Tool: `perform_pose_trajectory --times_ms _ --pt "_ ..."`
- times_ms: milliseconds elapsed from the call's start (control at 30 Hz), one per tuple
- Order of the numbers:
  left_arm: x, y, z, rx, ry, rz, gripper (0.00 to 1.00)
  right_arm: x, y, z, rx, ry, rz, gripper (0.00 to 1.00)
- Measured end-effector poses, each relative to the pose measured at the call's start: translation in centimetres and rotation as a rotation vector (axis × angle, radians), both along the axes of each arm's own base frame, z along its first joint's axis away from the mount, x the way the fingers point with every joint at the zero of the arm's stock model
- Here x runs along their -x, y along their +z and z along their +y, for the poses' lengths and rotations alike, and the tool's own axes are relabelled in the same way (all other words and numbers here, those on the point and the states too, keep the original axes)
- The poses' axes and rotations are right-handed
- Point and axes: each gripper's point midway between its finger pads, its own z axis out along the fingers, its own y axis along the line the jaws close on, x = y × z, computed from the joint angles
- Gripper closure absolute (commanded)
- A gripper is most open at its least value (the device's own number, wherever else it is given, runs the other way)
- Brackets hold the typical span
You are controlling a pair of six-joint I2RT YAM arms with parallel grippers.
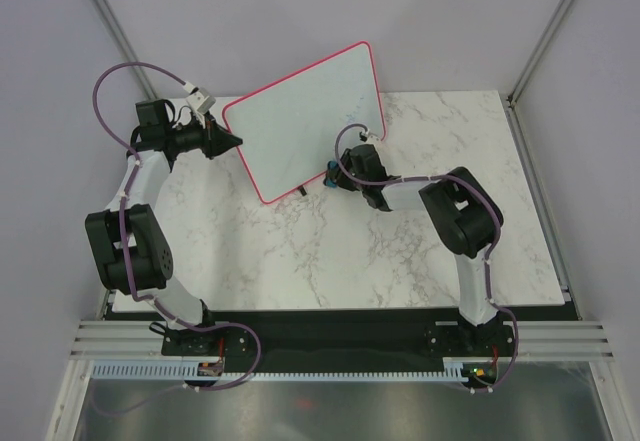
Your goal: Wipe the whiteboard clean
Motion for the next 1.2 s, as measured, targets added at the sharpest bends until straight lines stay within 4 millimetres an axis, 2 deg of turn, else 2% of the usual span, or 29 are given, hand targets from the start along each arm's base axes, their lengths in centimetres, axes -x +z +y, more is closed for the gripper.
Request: perform_pose_trajectory --times_ms 300,567,667,800,1067,1200 --pt "0.0 0.0 0.0 -0.003 -0.003 -0.005 0.98 0.0 0.1 -0.4 -0.005 -0.012 0.005 1.00" --pt "0.0 0.0 -0.1 -0.004 -0.005 -0.007 0.98 -0.9 0.9 -1.1 0.039 -0.019 0.001 1.00" --pt "0.1 0.0 -0.1 -0.003 -0.009 -0.008 0.98 -2.0 2.5 -1.2 0.044 -0.024 -0.035 1.00" --pt "0.1 0.0 -0.1 -0.003 -0.012 -0.008 0.98 -4.9 6.0 -2.0 0.018 -0.055 -0.114 1.00" --pt "0.2 0.0 -0.2 -0.004 -0.022 -0.015 0.98 -10.8 12.7 -5.6 0.021 -0.118 -0.305 1.00" --pt "0.3 0.1 -0.2 -0.006 -0.024 -0.017 0.98 -11.7 14.3 -6.0 0.072 -0.109 -0.382 1.00"
